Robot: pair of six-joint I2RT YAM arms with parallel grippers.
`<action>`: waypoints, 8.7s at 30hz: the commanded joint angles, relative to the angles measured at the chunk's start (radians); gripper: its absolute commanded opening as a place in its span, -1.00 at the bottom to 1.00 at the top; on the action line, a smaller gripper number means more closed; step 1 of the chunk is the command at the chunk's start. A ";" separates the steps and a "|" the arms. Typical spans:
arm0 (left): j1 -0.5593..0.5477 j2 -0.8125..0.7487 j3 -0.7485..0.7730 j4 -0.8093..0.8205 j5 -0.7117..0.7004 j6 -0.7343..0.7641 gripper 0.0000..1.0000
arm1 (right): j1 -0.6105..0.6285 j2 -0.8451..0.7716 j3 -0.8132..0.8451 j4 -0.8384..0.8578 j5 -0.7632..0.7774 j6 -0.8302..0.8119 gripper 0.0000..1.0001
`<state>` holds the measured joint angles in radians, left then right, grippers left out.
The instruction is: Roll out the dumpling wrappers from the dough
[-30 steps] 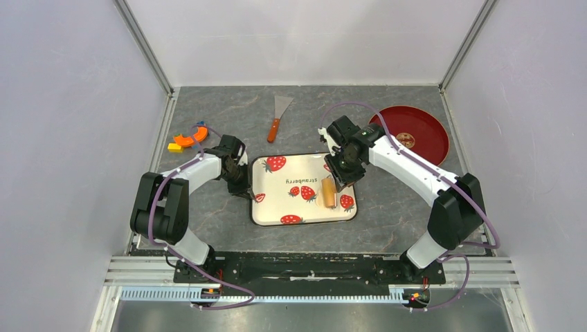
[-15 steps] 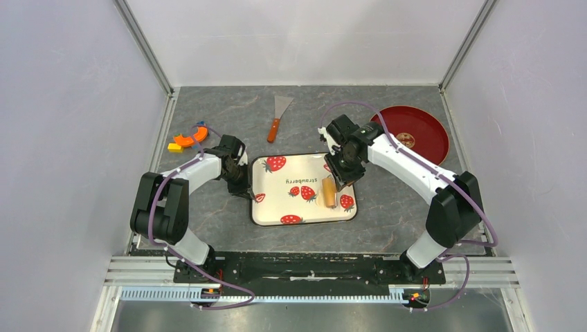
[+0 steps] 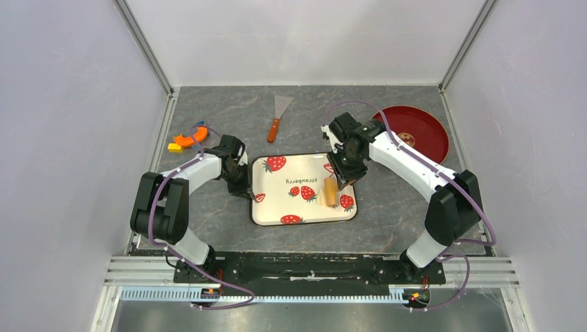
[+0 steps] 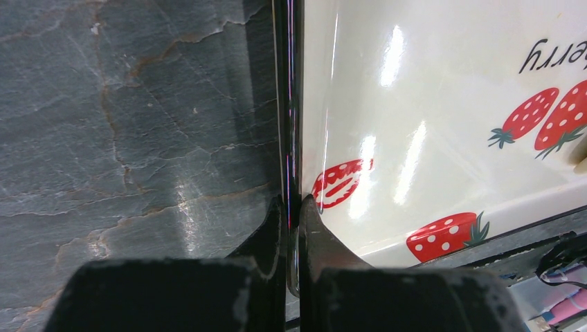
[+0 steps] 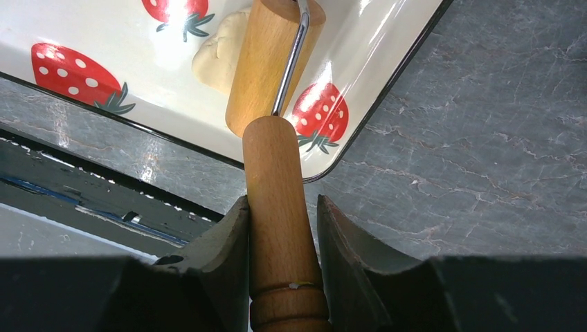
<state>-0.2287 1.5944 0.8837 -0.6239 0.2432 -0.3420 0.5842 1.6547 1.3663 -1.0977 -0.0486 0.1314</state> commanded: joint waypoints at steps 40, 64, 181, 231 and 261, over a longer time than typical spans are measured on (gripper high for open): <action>0.015 0.019 0.021 -0.056 -0.157 0.055 -0.96 | -0.123 0.118 -0.152 -0.049 0.333 -0.073 -1.00; 0.015 0.016 0.014 -0.048 -0.147 0.054 -0.96 | -0.139 0.103 -0.002 -0.049 0.214 -0.094 -1.00; -0.009 -0.024 0.047 -0.080 -0.134 0.092 -0.96 | -0.037 0.134 0.148 0.092 -0.084 -0.107 -1.00; -0.012 -0.019 0.054 -0.085 -0.137 0.097 -0.96 | -0.067 0.314 0.225 0.058 0.016 -0.051 -1.00; -0.014 -0.007 0.065 -0.089 -0.146 0.101 -0.96 | -0.061 0.443 0.017 0.167 0.184 -0.085 -1.00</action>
<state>-0.2382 1.5909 0.9173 -0.6872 0.1410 -0.3122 0.5167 1.8984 1.5333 -0.8417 -0.3088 0.1421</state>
